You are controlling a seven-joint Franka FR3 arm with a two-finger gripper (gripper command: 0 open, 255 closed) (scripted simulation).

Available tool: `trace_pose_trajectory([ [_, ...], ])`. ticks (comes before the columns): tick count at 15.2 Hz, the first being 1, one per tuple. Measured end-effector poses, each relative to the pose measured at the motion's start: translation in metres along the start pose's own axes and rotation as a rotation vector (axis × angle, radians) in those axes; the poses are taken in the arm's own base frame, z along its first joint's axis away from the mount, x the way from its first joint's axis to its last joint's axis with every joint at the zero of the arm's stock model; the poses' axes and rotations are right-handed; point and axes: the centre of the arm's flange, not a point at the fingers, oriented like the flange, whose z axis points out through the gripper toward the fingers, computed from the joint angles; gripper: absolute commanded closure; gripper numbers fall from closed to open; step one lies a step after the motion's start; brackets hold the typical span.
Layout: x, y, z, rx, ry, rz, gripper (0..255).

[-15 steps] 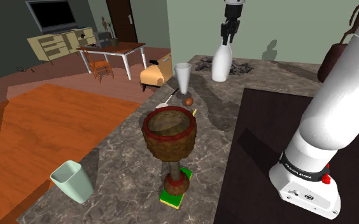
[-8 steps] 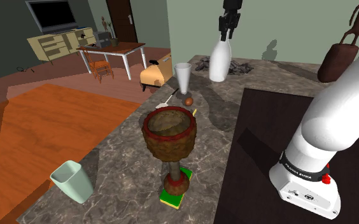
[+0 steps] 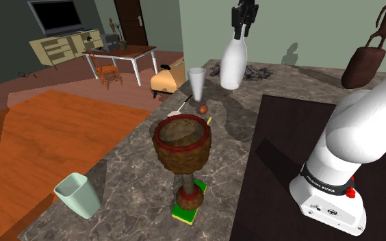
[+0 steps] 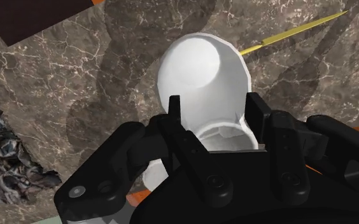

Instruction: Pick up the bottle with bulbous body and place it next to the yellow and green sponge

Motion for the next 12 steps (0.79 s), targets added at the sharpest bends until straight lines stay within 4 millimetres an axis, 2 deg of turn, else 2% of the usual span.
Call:
trace_pose_trajectory([
  [3,-0.017,-0.029,-0.017,0.000,0.000,0.000,255],
  [12,-0.058,-0.131,-0.064,-0.001,0.000,0.000,255],
])
